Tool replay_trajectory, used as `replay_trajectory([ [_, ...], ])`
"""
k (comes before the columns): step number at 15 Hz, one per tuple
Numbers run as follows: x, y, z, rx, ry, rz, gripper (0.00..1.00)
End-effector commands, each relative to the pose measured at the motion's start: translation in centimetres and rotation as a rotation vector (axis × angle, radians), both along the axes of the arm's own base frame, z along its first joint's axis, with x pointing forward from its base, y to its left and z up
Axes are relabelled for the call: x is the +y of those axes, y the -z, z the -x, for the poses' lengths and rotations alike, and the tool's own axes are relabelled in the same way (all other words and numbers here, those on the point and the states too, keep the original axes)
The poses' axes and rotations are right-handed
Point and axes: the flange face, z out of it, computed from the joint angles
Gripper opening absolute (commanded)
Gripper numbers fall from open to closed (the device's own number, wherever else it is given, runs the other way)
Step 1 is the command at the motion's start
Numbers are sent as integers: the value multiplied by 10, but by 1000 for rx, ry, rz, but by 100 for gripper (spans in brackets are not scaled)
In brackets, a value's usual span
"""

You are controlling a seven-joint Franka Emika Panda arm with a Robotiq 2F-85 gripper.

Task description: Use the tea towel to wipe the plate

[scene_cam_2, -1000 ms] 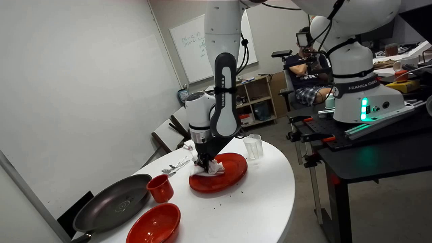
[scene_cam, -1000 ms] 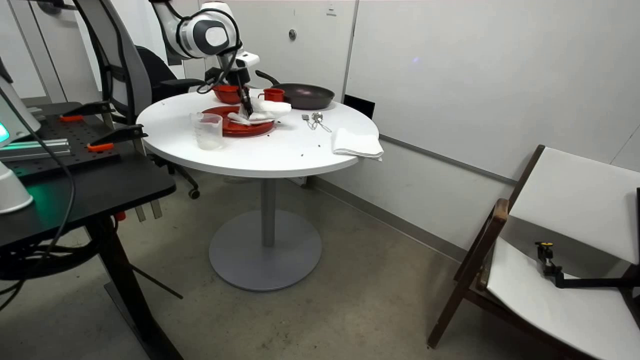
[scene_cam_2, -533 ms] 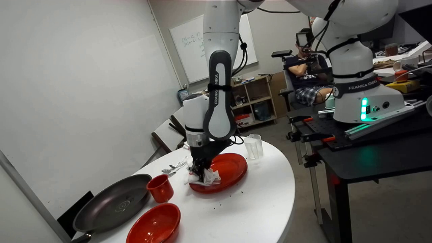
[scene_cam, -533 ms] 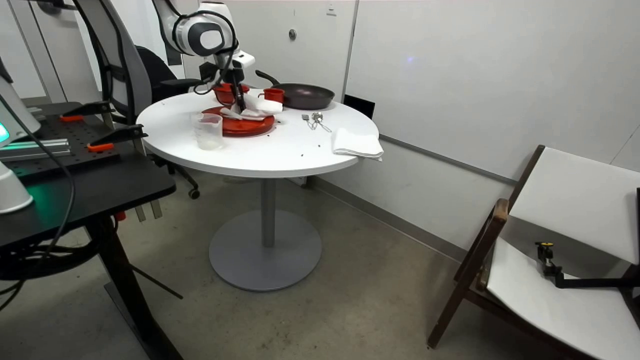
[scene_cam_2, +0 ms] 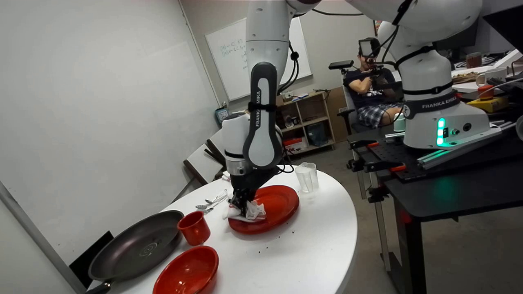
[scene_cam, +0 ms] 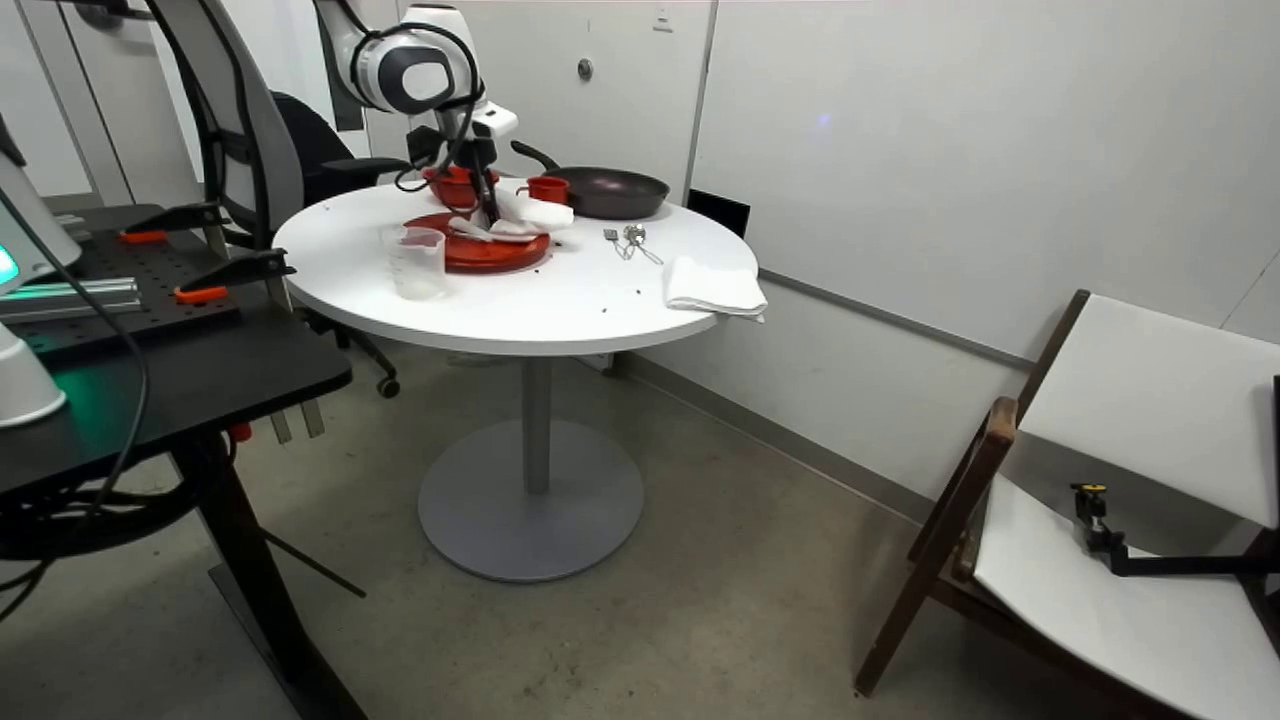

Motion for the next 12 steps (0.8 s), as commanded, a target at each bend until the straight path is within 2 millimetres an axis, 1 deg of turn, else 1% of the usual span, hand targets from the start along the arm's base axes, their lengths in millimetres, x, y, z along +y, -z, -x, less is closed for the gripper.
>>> replay_trajectory([
  [1,-13,5,-1,-17,38,82,5],
  [7,-26,7,9,74,100,190,5],
  [12,-29,7,20,204,148,206,5],
])
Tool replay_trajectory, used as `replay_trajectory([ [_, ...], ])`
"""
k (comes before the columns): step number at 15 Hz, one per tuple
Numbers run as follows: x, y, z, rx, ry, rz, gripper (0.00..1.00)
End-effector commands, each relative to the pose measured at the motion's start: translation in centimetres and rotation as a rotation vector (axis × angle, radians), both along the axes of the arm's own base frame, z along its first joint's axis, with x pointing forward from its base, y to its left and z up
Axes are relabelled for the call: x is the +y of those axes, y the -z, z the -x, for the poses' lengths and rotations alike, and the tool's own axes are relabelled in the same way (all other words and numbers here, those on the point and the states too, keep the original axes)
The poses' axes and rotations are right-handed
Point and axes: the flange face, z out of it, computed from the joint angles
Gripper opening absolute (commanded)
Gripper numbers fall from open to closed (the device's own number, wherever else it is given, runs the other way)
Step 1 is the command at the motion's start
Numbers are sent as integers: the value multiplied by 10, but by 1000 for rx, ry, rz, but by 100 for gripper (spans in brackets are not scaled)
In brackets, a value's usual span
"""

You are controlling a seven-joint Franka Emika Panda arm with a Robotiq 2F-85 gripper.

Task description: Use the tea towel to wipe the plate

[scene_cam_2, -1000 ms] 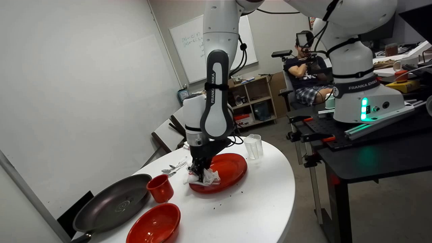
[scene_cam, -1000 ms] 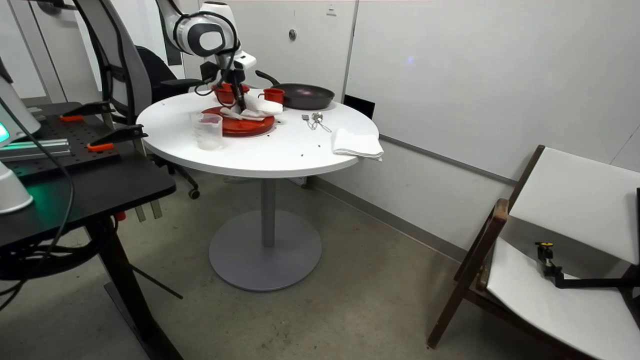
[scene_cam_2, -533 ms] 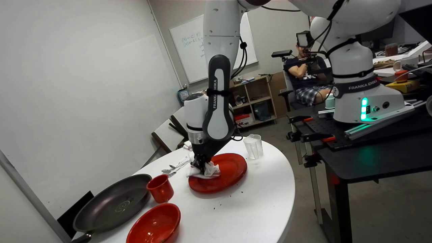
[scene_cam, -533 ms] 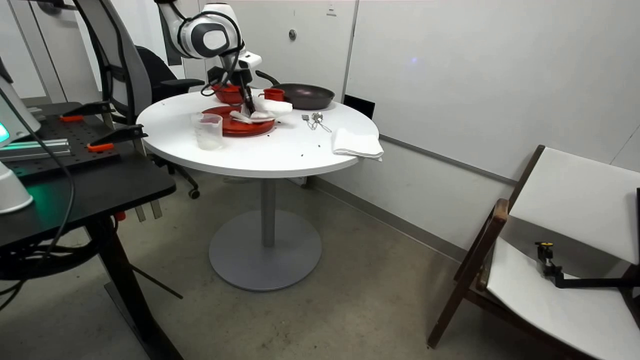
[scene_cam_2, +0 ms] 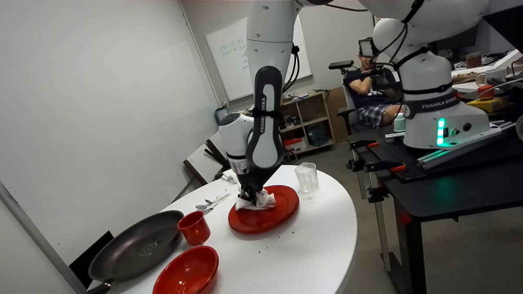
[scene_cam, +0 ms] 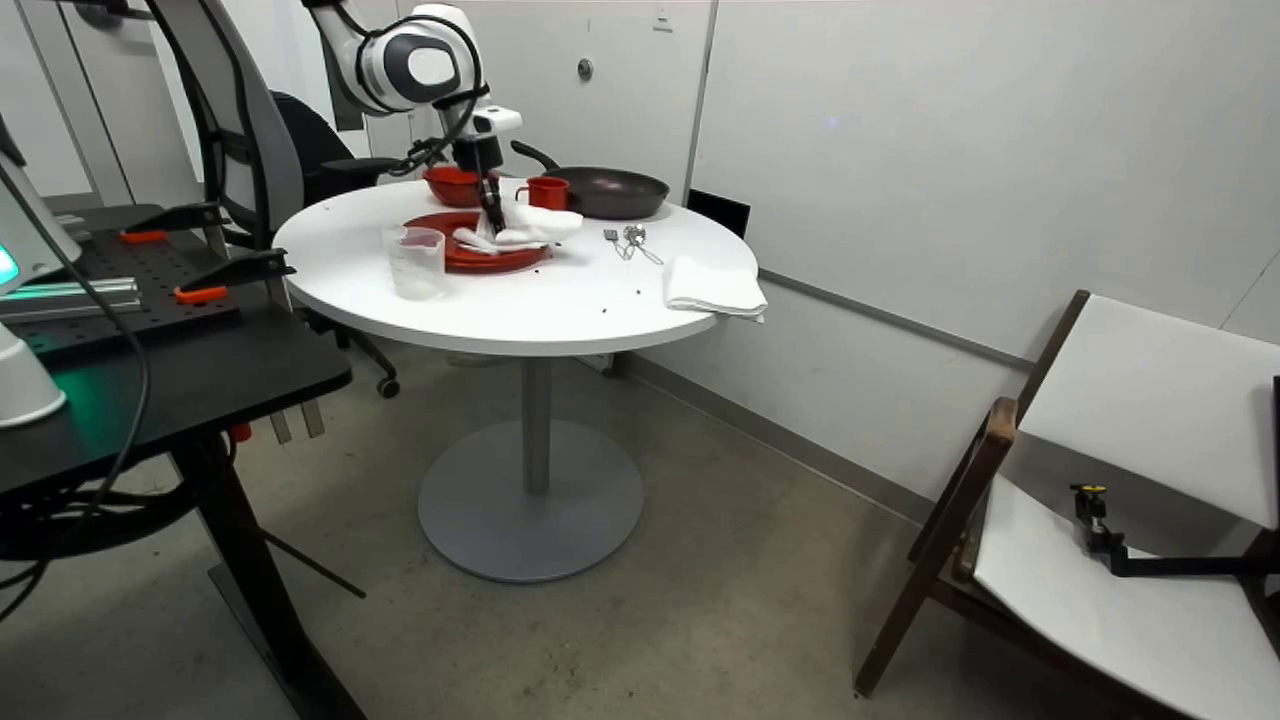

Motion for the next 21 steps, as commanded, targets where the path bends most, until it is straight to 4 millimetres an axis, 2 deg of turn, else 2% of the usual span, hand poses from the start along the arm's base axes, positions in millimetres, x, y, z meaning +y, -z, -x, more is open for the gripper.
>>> replay_trajectory([
  [1,-4,4,12,104,51,21,5],
  [6,-6,3,21,200,76,9,4],
  [13,0,1,28,286,85,-100,4],
  [21,11,10,38,461,58,-221,3],
])
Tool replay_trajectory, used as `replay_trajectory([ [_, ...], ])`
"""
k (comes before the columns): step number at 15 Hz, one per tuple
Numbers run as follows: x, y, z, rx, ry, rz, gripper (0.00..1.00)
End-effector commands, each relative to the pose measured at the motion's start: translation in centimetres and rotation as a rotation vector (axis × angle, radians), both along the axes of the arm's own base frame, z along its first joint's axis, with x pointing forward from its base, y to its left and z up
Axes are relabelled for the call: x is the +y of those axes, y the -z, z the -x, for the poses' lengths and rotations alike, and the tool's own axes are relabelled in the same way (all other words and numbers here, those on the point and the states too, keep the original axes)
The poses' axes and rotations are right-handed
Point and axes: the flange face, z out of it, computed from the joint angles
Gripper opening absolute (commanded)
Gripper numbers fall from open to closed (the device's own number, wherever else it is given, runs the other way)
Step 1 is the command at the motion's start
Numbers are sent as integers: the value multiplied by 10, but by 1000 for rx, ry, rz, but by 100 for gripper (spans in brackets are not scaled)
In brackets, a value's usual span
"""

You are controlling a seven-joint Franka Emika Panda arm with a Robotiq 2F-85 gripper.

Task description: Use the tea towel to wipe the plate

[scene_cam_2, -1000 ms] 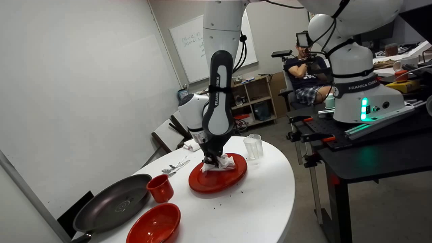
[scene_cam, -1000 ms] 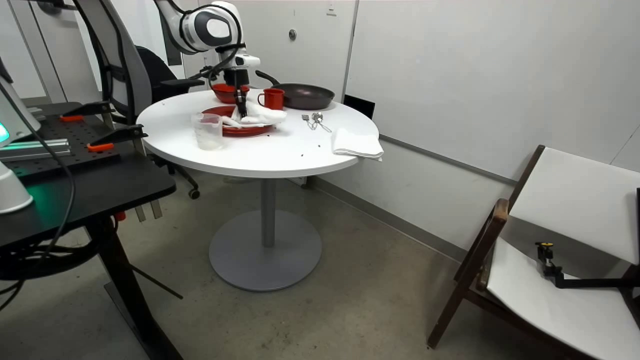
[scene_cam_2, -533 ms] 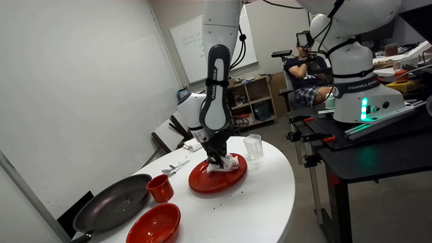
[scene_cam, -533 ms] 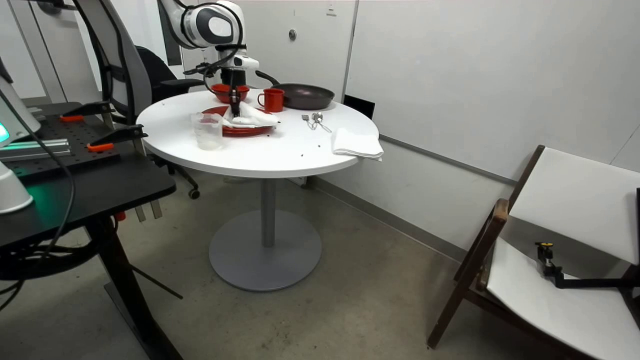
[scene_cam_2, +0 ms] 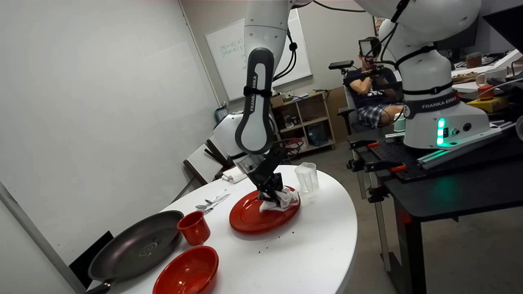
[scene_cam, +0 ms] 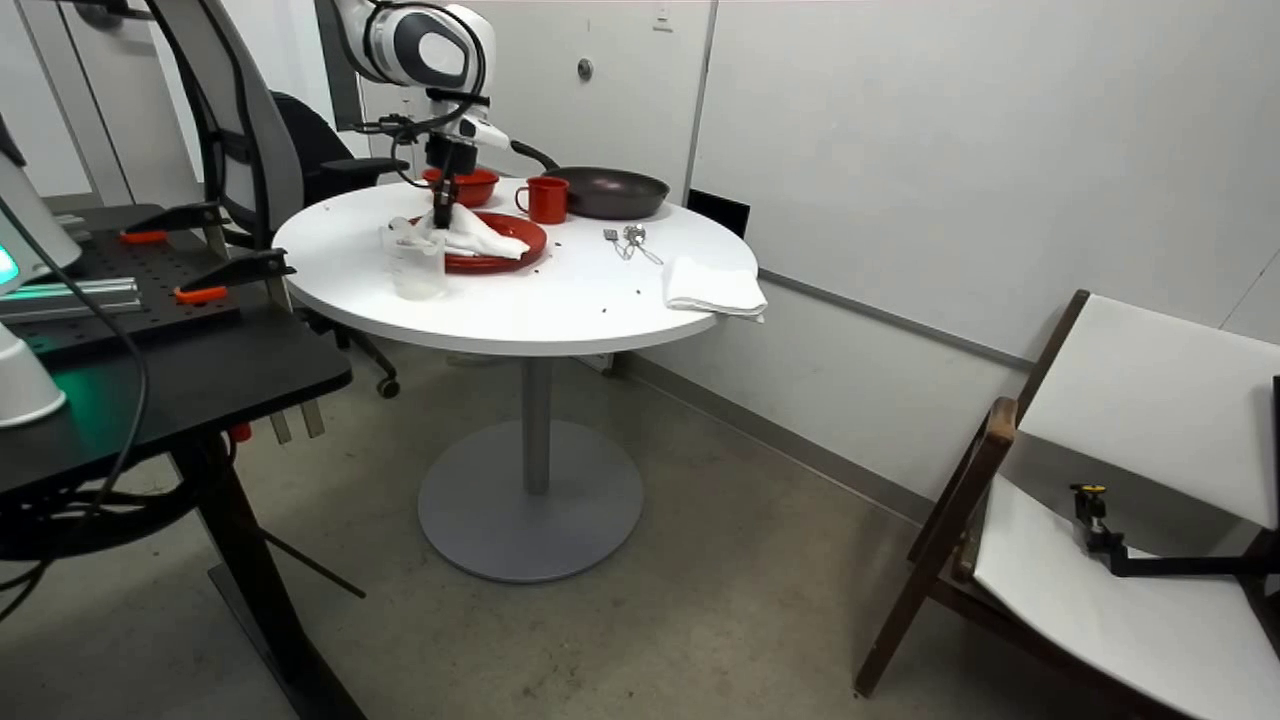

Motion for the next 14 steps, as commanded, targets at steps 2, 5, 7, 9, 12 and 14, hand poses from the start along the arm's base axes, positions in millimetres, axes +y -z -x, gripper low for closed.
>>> replay_trajectory([
  [2,10,5,2,29,-22,-75,4],
  [5,20,1,-5,-42,-26,-112,5],
  [7,27,-3,-12,-110,-21,-153,5],
  [9,34,-7,-17,-172,-18,-191,5],
  [12,40,-11,-23,-253,-13,-239,5],
  [14,42,-13,-25,-306,-6,-260,5],
])
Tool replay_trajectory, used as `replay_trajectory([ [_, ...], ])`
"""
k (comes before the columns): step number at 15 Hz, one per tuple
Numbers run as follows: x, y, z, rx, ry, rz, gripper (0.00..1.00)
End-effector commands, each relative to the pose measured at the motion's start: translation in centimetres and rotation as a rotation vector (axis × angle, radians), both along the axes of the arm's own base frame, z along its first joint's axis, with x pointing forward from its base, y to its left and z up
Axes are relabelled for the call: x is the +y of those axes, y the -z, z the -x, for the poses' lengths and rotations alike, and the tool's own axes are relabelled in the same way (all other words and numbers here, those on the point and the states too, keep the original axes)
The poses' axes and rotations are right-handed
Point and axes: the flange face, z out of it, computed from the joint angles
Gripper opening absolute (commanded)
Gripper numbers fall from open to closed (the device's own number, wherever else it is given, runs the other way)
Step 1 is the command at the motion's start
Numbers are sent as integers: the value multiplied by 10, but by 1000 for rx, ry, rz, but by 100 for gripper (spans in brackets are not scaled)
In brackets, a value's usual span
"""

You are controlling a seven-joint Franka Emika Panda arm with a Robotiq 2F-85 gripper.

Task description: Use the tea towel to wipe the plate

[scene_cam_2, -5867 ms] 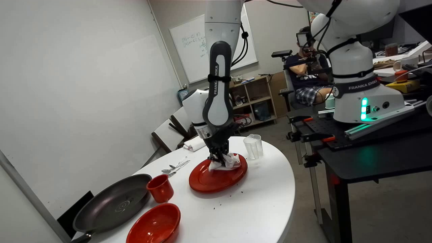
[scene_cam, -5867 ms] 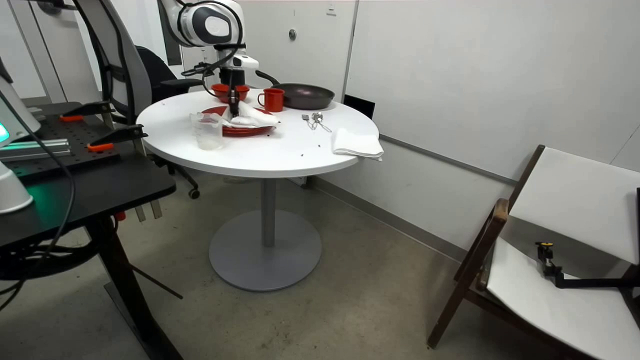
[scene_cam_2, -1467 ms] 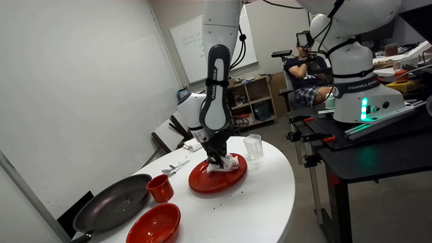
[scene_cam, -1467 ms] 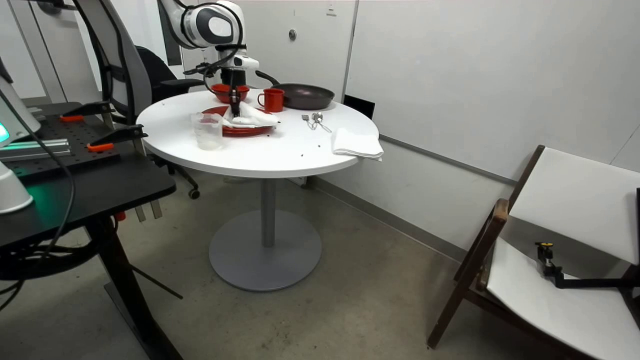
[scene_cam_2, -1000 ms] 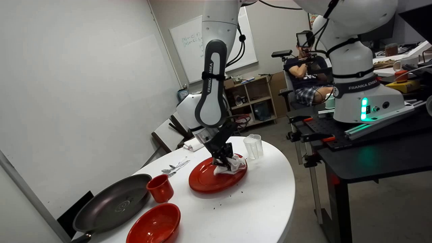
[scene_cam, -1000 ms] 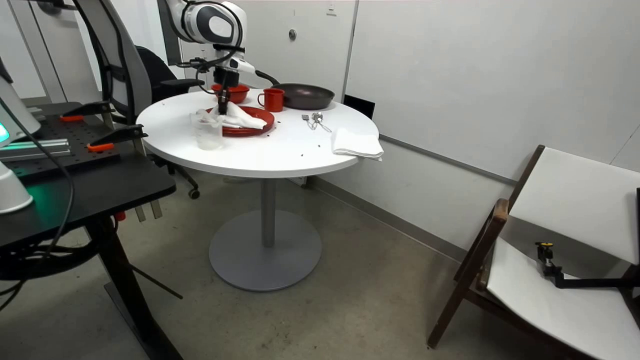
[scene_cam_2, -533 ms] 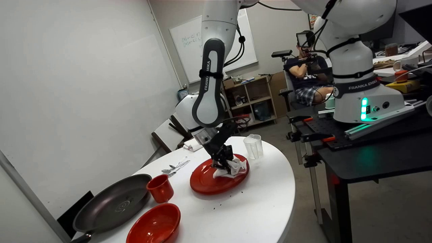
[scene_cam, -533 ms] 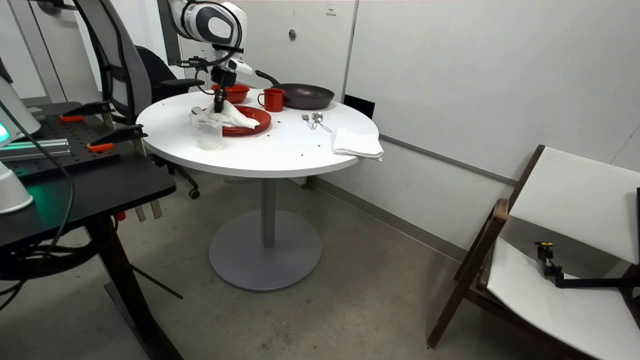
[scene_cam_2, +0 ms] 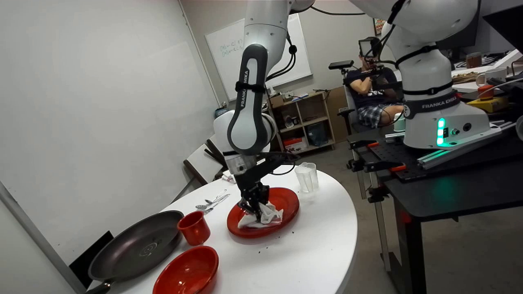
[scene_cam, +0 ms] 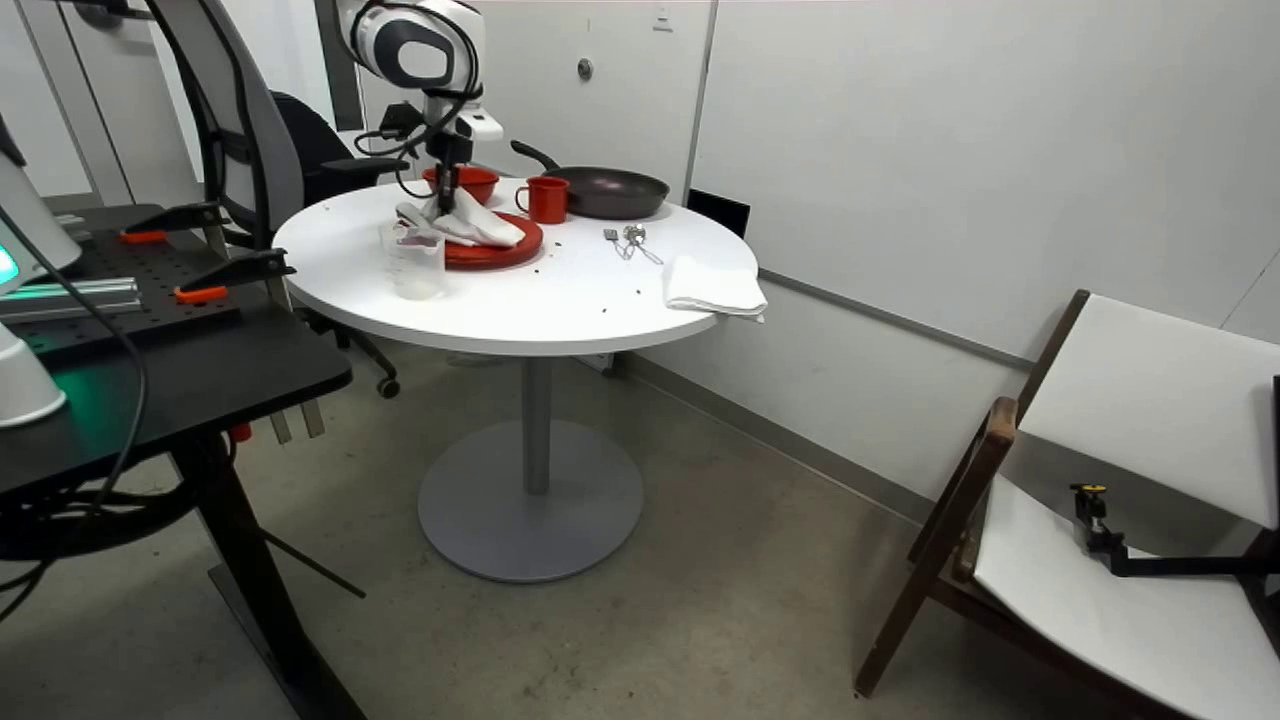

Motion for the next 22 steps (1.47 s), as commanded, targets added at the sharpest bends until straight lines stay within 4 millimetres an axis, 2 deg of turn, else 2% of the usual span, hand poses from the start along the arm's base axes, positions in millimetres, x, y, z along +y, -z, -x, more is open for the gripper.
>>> replay_trajectory([
  [1,0,-2,-4,-93,11,-51,5],
  [6,-10,-3,-11,-215,45,8,5],
  [14,-39,5,-6,-177,95,151,5],
  [18,-40,7,0,-90,94,166,4],
  [22,-34,-3,1,-51,61,139,4],
])
